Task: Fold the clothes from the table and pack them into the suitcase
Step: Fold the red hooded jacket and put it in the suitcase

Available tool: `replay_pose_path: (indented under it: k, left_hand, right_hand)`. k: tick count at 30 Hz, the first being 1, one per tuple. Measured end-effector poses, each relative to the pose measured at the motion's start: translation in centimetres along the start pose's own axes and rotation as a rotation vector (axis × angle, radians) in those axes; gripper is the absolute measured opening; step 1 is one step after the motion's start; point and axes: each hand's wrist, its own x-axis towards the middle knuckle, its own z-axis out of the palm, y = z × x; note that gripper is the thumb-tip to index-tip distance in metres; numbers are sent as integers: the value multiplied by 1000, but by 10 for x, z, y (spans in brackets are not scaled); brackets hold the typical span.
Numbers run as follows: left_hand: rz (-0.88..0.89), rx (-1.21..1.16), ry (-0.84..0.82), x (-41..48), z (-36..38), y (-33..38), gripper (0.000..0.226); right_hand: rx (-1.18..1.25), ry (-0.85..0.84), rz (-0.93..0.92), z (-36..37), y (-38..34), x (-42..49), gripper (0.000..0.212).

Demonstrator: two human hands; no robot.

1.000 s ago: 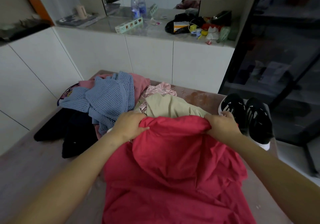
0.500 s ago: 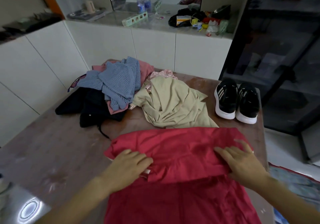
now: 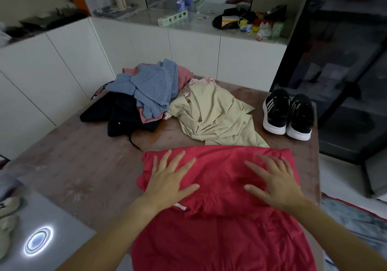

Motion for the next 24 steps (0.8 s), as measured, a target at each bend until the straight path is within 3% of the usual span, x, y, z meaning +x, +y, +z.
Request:
replay_pose_path:
  k: [3,7,10,13,15,17,20,22,24]
  left_hand:
    - [-82,44,-261,10,22,1,97]
    - [-77,101,-381,10,49,-13,102]
    - [-48,79,-389,16,47,-15,108]
    - [-33,95,-187,31,28,-27,102]
    - [-88,105,-95,47,16,-40,87]
    - [-162,103,-159,66,10,-56,76]
    - [-270,-55,-349,85,15,-82,89]
    - [-339,-292,-405,91,19,-93,91]
    - [-361,-408,-406,97,20,-100,83]
  right_hand:
    - [-55,-354,89,18,-16,9,91]
    - [-86,-532,134,42,-18,4,97]
    - [-60,-564,87,37,-15,10,100]
    - [-32,-312,111,17,2,34,102]
    - [-88,-221,165,3,20,53,89]
    - [-117,-356,201,-2,37,71,81]
    - [-83,-572,197,6,56,91,105]
    - [-10,-608,211,13,63,99,107]
    - [101,-619,255,19,70,106,95]
